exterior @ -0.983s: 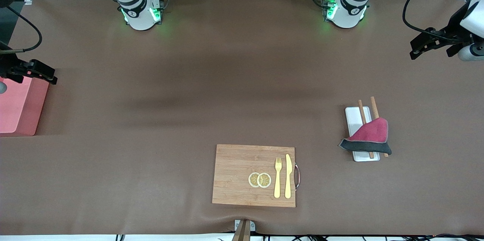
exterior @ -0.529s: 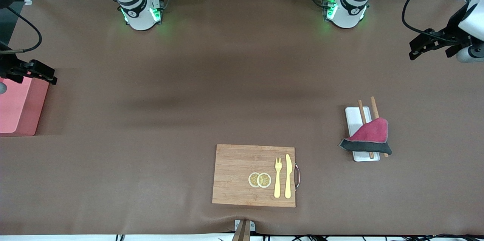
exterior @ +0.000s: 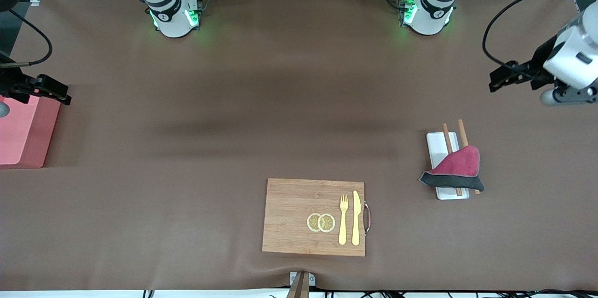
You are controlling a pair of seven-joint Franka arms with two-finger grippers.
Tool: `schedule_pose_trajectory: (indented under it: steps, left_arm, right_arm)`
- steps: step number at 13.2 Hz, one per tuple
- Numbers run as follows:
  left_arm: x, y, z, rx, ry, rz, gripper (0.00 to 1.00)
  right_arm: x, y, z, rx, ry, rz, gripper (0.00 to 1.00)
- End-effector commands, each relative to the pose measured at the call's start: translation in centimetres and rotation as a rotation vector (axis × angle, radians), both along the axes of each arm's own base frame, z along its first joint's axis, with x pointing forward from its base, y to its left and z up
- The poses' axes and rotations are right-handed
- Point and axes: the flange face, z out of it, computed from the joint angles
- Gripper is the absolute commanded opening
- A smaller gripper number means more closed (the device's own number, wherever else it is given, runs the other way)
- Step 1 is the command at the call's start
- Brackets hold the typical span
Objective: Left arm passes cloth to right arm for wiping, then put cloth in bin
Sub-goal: 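Reach the left gripper down to the pink-grey cloth on the tray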
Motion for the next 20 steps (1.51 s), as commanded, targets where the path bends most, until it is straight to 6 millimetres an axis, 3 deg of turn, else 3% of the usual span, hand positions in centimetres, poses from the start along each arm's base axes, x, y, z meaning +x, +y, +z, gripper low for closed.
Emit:
schedule_pose_trajectory:
  steps: [1, 5, 13, 18, 20]
  left_arm:
    - [0.9, -0.1, -3.1, -0.015, 0.009, 0.002, 1.00]
    - [1.5, -0.7, -5.6, -0.017, -0.006, -0.005, 1.00]
    - [3.8, -0.4, -14.5, -0.014, 0.007, 0.000, 1.00]
    - [7.2, 3.2, -20.8, 0.000, 0.001, -0.004, 1.00]
    - [8.3, 3.8, -23.6, 0.003, 0.008, 0.001, 1.00]
  right_arm:
    - [-0.1, -0.3, 0.2, 0.015, 0.001, 0.008, 1.00]
    - [-0.1, -0.3, 0.3, 0.014, -0.001, 0.008, 1.00]
    - [0.0, -0.4, 0.1, 0.016, 0.003, 0.011, 1.00]
    - [-0.1, -0.7, 0.1, 0.017, 0.009, 0.004, 1.00]
    - [-0.1, -0.7, 0.1, 0.017, 0.007, 0.006, 1.00]
